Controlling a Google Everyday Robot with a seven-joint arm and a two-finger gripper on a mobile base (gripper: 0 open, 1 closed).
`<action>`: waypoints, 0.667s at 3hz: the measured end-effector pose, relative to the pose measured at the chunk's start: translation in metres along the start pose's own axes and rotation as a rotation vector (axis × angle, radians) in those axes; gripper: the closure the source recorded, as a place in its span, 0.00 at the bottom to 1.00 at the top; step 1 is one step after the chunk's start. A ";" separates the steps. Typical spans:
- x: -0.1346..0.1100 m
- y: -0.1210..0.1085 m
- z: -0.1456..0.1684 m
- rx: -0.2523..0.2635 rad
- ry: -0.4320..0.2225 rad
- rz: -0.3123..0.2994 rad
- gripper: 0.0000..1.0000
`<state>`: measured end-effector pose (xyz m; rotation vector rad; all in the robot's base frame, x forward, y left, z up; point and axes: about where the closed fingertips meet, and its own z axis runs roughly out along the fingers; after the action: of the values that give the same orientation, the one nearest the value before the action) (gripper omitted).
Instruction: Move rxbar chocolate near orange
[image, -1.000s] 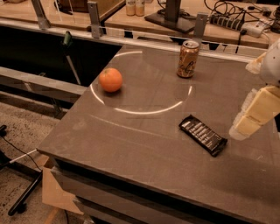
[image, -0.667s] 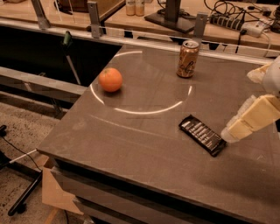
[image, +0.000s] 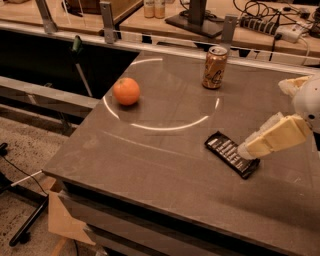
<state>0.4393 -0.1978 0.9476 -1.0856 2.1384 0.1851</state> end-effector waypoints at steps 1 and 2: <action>0.014 0.002 0.010 -0.007 0.006 0.099 0.00; 0.032 0.009 0.024 -0.025 -0.005 0.235 0.00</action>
Offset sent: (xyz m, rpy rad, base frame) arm -0.0102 -0.0088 -0.0678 0.2542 0.1851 -0.2573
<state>0.4336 -0.2026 0.9072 -0.8438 2.2613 0.3248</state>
